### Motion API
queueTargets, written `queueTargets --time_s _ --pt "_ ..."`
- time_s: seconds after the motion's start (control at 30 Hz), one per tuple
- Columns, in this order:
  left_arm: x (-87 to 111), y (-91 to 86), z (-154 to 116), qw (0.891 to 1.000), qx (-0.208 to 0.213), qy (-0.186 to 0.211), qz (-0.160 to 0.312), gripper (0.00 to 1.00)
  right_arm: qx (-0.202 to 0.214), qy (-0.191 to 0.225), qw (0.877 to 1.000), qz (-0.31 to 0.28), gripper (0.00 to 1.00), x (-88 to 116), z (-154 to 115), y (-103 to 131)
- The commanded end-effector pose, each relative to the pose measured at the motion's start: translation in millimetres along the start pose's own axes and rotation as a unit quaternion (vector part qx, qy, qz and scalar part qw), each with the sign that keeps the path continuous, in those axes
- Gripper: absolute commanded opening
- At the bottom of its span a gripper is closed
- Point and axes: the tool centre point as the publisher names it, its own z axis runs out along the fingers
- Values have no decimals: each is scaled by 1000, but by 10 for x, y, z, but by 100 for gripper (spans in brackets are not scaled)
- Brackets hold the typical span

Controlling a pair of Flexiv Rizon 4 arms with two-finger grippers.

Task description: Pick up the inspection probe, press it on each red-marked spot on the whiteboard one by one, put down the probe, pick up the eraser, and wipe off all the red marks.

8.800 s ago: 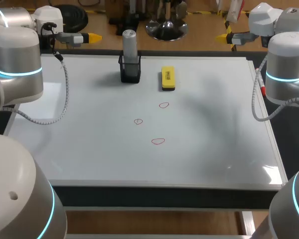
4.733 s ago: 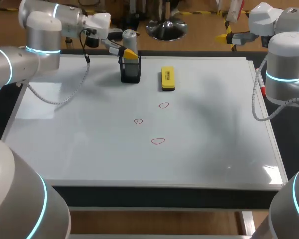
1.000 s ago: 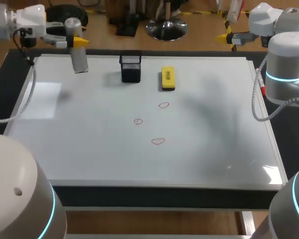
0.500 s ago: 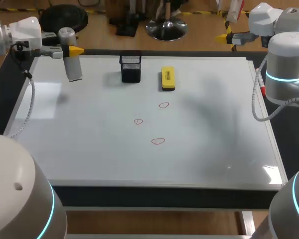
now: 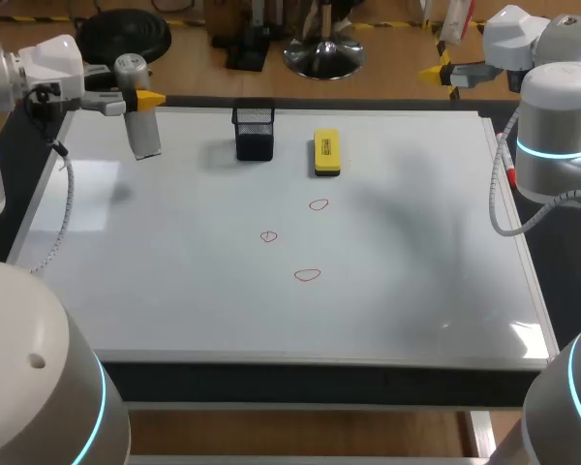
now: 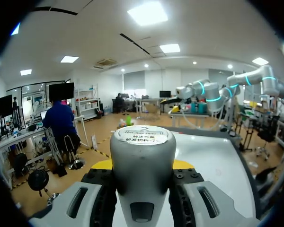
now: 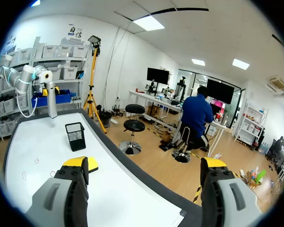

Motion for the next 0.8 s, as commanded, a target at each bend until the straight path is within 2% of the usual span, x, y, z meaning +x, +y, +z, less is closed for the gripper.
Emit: queueTargets --time_s 0.03,0.13,0.23,0.3,0.37,0.4,0.43,0.5,0.63,0.8 --pt "11 -3 -6 1000 2 -2 1 0 0 0 1000 0 100 -5 2 -3" --pt "11 -3 -6 1000 2 -2 1 0 46 64 995 -63 100 99 49 -9" --pt "11 -3 -6 1000 2 -2 1 0 84 132 981 -111 100 217 106 -48" --pt "11 -3 -6 1000 2 -2 1 0 111 172 968 -142 100 282 142 -75" --pt "11 -3 -6 1000 2 -2 1 0 149 215 947 -189 100 357 193 -103" --pt "11 -3 -6 1000 2 -2 1 0 157 230 939 -200 100 383 207 -102" --pt "11 -3 -6 1000 2 -2 1 0 170 246 929 -218 100 415 231 -104" --pt "11 -3 -6 1000 2 -2 1 0 202 287 899 -262 100 479 292 -118" --pt "11 -3 -6 1000 2 -2 1 0 244 341 847 -327 100 570 400 -134" --pt "11 -3 -6 1000 2 -2 1 0 293 397 765 -413 100 661 518 -145"
